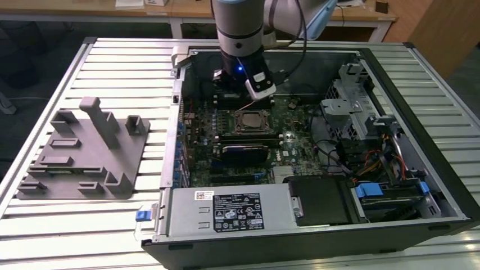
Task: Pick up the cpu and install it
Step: 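Install the first cpu locking lever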
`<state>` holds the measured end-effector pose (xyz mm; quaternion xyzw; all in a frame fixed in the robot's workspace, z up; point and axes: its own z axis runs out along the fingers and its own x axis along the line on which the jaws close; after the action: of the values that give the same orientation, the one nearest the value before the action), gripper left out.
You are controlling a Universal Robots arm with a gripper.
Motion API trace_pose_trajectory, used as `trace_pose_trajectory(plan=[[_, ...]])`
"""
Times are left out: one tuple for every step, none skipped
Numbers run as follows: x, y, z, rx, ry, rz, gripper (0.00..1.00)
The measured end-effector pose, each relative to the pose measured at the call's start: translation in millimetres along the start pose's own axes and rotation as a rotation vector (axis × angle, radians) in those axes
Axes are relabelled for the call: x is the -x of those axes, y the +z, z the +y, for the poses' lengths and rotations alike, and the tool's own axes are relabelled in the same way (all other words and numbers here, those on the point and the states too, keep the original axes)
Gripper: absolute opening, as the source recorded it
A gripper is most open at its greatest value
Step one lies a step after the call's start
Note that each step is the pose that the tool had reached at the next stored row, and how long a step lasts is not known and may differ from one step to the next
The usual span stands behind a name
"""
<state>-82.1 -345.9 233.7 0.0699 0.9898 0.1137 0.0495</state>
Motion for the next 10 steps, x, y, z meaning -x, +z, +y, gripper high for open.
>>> trace_pose_trajectory(plan=[[-0.1,1.3,-0.3,-0.0006,0.009,-0.0023,0.11],[-0.2,2.6,-0.6,-0.0014,0.018,-0.0048,0.11],[-0.3,3.6,-0.8,-0.0017,0.025,-0.0074,0.11],[-0.3,4.4,-1.0,-0.0019,0.031,-0.0110,0.11],[-0.4,5.1,-1.2,-0.0020,0.036,-0.0151,0.11],[-0.4,5.8,-1.3,-0.0020,0.042,-0.0192,0.11],[-0.5,6.4,-1.5,-0.0022,0.047,-0.0235,0.11],[-0.6,7.1,-1.7,-0.0023,0.052,-0.0275,0.11],[-0.6,7.8,-1.8,-0.0021,0.057,-0.0316,0.11],[-0.7,8.4,-2.0,-0.0021,0.060,-0.0357,0.11]])
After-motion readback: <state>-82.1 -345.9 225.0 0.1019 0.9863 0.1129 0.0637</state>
